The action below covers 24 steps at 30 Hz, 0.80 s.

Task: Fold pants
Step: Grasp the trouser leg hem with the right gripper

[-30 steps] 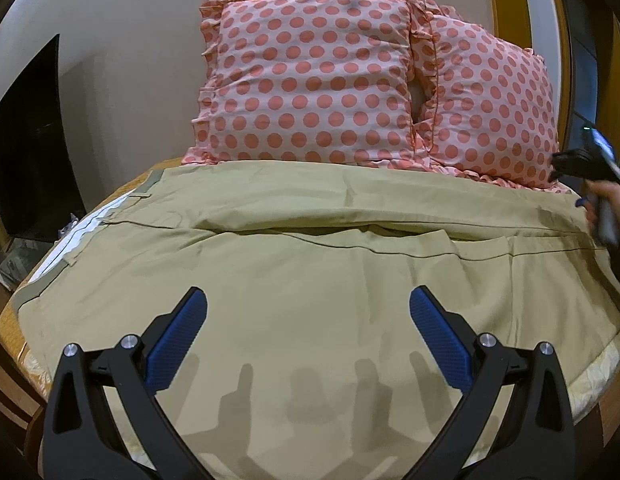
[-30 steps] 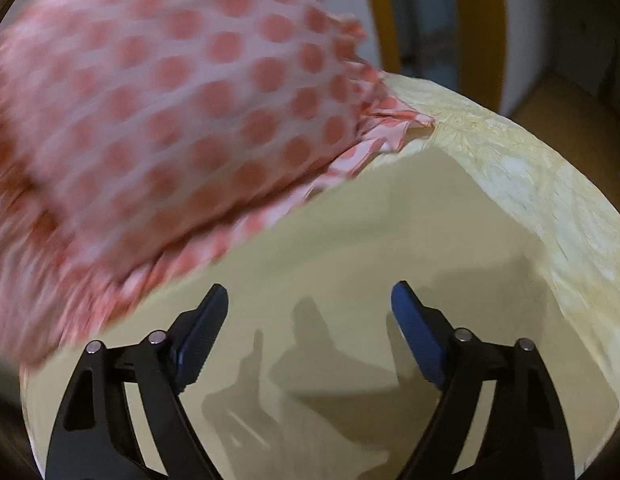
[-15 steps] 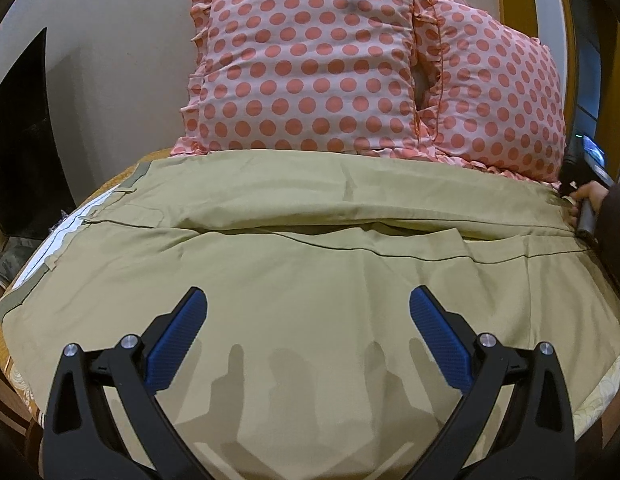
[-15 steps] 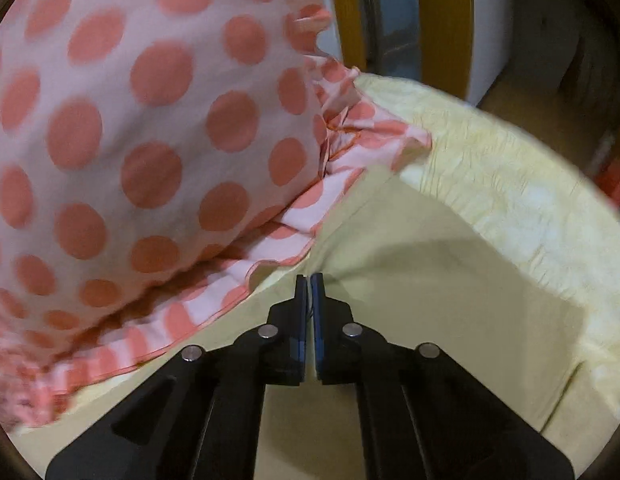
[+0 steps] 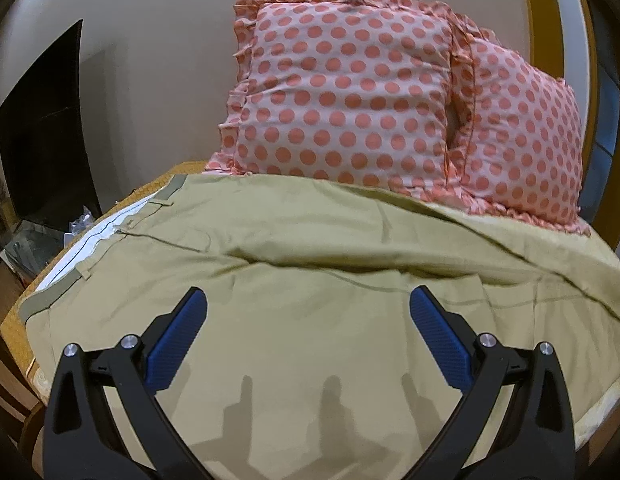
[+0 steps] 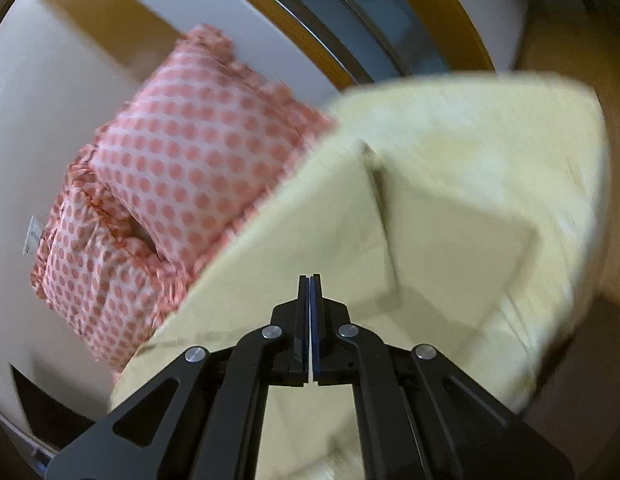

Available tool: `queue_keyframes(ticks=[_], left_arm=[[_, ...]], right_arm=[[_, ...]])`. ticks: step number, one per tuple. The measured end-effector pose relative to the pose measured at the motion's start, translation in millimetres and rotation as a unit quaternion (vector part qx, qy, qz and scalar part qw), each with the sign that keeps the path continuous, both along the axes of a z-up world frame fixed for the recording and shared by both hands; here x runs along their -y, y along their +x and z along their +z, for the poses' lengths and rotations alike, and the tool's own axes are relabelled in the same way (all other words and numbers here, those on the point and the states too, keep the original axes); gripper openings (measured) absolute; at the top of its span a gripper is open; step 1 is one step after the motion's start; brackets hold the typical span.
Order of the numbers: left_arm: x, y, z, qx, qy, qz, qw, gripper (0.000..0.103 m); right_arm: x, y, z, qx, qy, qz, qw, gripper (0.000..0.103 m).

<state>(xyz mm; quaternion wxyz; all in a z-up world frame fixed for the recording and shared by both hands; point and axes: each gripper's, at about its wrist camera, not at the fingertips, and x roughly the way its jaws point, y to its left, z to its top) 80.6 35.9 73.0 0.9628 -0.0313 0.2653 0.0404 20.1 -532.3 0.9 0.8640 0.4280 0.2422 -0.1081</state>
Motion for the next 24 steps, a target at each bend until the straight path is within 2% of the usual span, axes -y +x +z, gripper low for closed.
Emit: queue_keyframes(ticks=[1,3,4,5,6,7,9,12,14,19,21,22,23,24], left_arm=[[-2,3,3,-0.002,-0.002,0.001,1.0000,0.101],[-5,8,7,-0.007,0.004,0.008,0.9999,0.101],[-5,10,8,-0.009,0.006,0.012,0.9999,0.101],[-6,10,9,-0.010,0.007,0.016,0.9998,0.101],[-7,10,10,-0.009,0.006,0.018,0.9998,0.101],[-7,10,10,-0.010,0.007,0.020,0.9997,0.101],[-7,10,9,-0.013,0.008,0.022,0.9997,0.101],[-3,10,7,-0.019,0.016,0.016,0.9996,0.101],[-1,11,7,-0.018,0.023,0.015,0.9995,0.101],[-2,23,10,-0.020,0.021,0.014,0.9995,0.101],[-5,31,14,-0.021,0.009,0.002,0.9997,0.101],[-7,34,15,-0.023,0.001,-0.005,0.9997,0.101],[-9,38,17,-0.025,-0.009,-0.014,0.9995,0.101],[-13,42,18,-0.026,-0.022,-0.025,0.9991,0.101]], right_arm=[[2,-2,-5,-0.010,0.016,0.005,1.000,0.002],[-2,-8,-3,-0.016,0.037,0.018,0.999,0.012],[-4,-15,-1,-0.015,0.048,0.024,0.998,0.030],[-9,-7,4,0.003,0.061,0.039,0.997,0.055],[-14,-2,6,0.012,0.067,0.050,0.996,0.065],[-21,9,9,0.023,0.080,0.069,0.994,0.070],[-32,29,11,0.026,0.100,0.097,0.990,0.070],[-41,61,0,-0.032,0.119,0.104,0.987,0.068],[-41,73,-9,-0.063,0.122,0.080,0.987,0.053],[-28,82,-12,-0.056,0.117,0.000,0.992,0.052],[-26,90,-11,-0.055,0.104,-0.014,0.993,0.047],[-24,95,-15,-0.057,0.096,-0.014,0.994,0.030],[-20,96,-19,-0.046,0.105,-0.011,0.993,0.002],[-17,95,-23,-0.030,0.118,-0.006,0.992,0.002]])
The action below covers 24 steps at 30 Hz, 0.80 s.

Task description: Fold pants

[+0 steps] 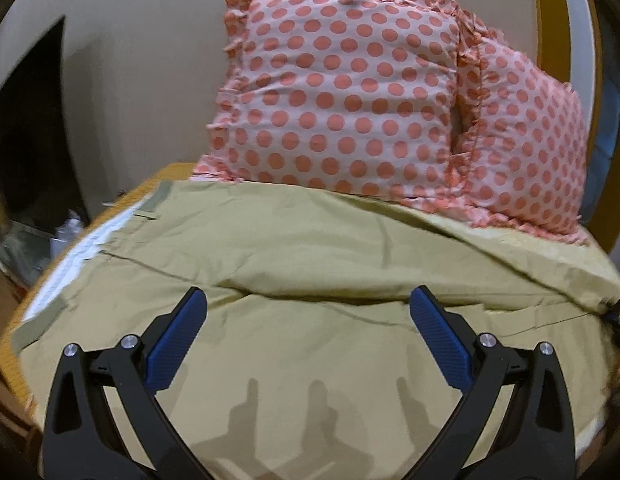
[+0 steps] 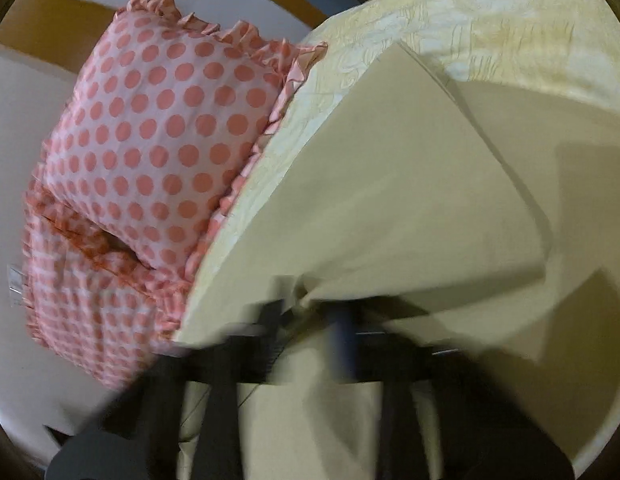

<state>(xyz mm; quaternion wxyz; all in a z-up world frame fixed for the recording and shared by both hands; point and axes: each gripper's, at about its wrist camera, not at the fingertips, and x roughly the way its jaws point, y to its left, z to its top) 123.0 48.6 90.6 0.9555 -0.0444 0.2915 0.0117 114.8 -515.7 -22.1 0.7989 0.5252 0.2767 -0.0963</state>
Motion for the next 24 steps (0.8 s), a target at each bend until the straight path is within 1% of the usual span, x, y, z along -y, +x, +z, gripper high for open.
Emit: queue_keyframes(ticks=[1,2,4,6,7,8,10,12,14,15,16,18,19,20,21,22,24], left_arm=[[-5,6,1,0.000,-0.021,-0.015,0.9997,0.101],[-12,15,1,-0.005,-0.046,-0.027,0.9986,0.101],[-22,34,1,-0.023,-0.087,-0.030,0.9955,0.101],[-34,59,-3,-0.049,-0.128,-0.022,0.9903,0.101],[-36,67,-5,-0.057,-0.139,-0.021,0.9885,0.100],[-40,84,-10,-0.076,-0.158,-0.020,0.9843,0.099],[-42,105,-16,-0.100,-0.168,-0.014,0.9805,0.095],[-42,126,-25,-0.125,-0.168,0.004,0.9778,0.091],[-44,140,-34,-0.144,-0.170,0.019,0.9746,0.085],[-45,149,-39,-0.154,-0.173,0.027,0.9723,0.080],[-47,156,-42,-0.160,-0.175,0.034,0.9708,0.076],[-52,174,-47,-0.167,-0.176,0.055,0.9685,0.073],[-56,180,-49,-0.169,-0.175,0.066,0.9677,0.061],[-59,187,-50,-0.169,-0.173,0.073,0.9675,0.052],[-62,193,-51,-0.170,-0.170,0.078,0.9676,0.027],[-67,198,-52,-0.170,-0.169,0.081,0.9675,0.007],[-76,191,-49,-0.160,-0.190,0.080,0.9653,0.005]], right_arm=[[5,-10,-1,0.038,0.016,-0.002,0.999,0.002],[6,-21,3,0.067,0.013,-0.006,0.998,0.002],[6,-47,17,0.113,-0.014,-0.015,0.993,0.002],[7,-65,26,0.136,-0.022,-0.020,0.990,0.002],[7,-69,28,0.141,-0.022,-0.020,0.990,0.002],[9,-74,31,0.148,-0.021,-0.018,0.989,0.002],[11,-78,36,0.154,-0.026,-0.015,0.988,0.002],[12,-78,36,0.155,-0.028,-0.012,0.987,0.002],[12,-78,35,0.156,-0.026,-0.012,0.987,0.002],[11,-75,35,0.155,-0.025,-0.012,0.987,0.002],[11,-72,35,0.155,-0.024,-0.011,0.988,0.002],[12,-70,35,0.155,-0.025,-0.007,0.988,0.002],[12,-69,34,0.155,-0.026,-0.006,0.988,0.002],[12,-67,34,0.155,-0.028,-0.005,0.988,0.002],[12,-67,35,0.155,-0.030,-0.003,0.987,0.002],[12,-67,35,0.156,-0.031,-0.001,0.987,0.002],[11,-66,38,0.156,-0.039,0.007,0.987,0.002]])
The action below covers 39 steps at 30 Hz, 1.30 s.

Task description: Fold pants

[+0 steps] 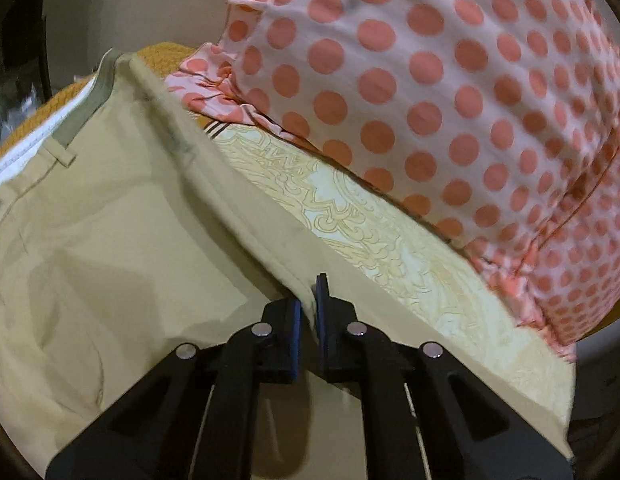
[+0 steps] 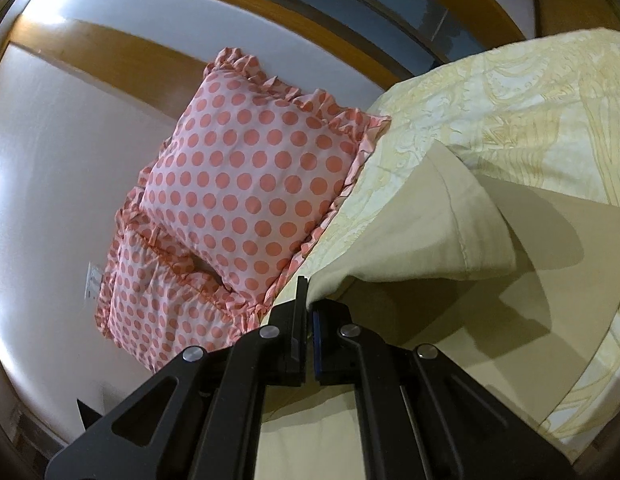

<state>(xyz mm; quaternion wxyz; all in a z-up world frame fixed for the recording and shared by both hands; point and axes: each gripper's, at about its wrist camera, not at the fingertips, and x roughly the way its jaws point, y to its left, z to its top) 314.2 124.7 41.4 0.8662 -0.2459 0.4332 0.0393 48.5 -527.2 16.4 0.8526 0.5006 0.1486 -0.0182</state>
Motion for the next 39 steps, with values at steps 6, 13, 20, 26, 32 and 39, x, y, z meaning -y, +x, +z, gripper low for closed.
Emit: queue_keyframes(ticks=[6,13,20,26,32,39], left_arm=[[0,-138,54,0.091,0.032,-0.024,0.9950,0.005],[-18,-274,-11,0.036,0.022,0.000,0.9991,0.006],[-12,-290,-13,0.054,0.048,-0.002,0.9974,0.012],[-13,-294,-15,0.057,0.044,-0.026,0.9971,0.007],[-7,-303,-13,0.066,0.070,-0.045,0.9943,0.014],[-7,-340,10,0.132,0.122,-0.033,0.9831,0.065]], right_arm=[[6,-28,13,-0.001,-0.046,-0.005,0.999,0.002],[24,-49,-34,-0.099,-0.029,-0.006,0.995,0.002],[28,-62,-42,-0.111,-0.030,-0.014,0.993,0.002],[30,-76,-46,-0.127,-0.025,-0.029,0.991,0.002],[24,-84,-31,-0.151,-0.075,-0.051,0.984,0.023],[44,-105,-25,-0.147,-0.108,-0.138,0.974,0.060]])
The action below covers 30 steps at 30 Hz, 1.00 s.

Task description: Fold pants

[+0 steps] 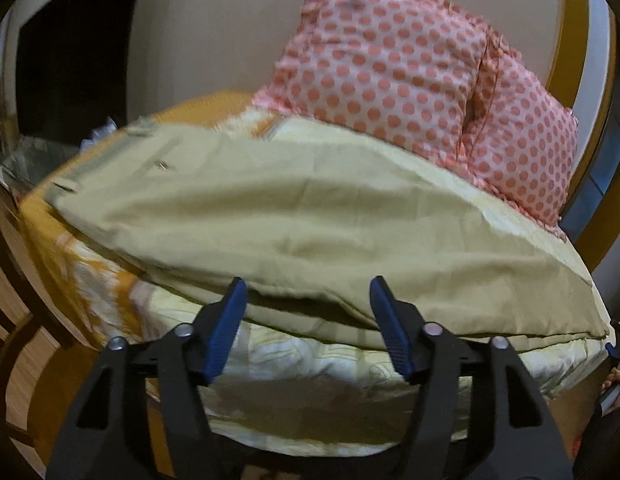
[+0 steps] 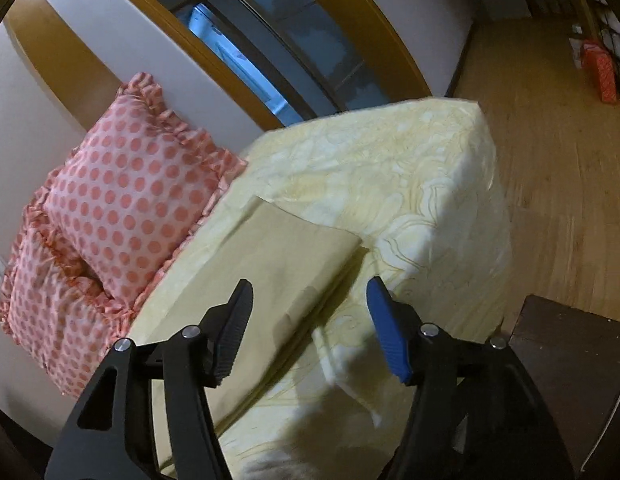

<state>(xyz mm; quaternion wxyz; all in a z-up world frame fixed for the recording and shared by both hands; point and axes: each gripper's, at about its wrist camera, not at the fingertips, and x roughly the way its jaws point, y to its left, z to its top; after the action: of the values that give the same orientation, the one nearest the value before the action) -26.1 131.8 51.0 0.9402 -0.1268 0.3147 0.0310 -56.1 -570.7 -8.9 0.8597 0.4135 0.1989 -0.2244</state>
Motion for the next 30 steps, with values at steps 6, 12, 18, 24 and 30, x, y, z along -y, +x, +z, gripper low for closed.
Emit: queue_keyframes(ticks=[6,12,18,24,30], left_arm=[[-16,0,15,0.046,-0.020,0.034,0.9982,0.077],[-31,27,-3,0.019,-0.016,0.058,0.9980,0.079],[-31,33,-21,0.002,0.009,0.066,0.9978,0.085],[-29,29,-21,0.011,0.008,0.073,0.9972,0.087],[-58,6,-13,0.031,-0.015,0.106,0.9938,0.087]], right_arm=[[-22,17,-3,0.002,-0.037,0.044,0.998,0.044],[-19,28,-1,0.019,-0.056,0.057,0.997,0.004],[-107,76,82,0.112,-0.121,0.221,0.961,0.004],[-297,115,107,0.154,-0.145,0.489,0.846,0.004],[-431,88,35,0.008,-0.214,0.676,0.705,0.029]])
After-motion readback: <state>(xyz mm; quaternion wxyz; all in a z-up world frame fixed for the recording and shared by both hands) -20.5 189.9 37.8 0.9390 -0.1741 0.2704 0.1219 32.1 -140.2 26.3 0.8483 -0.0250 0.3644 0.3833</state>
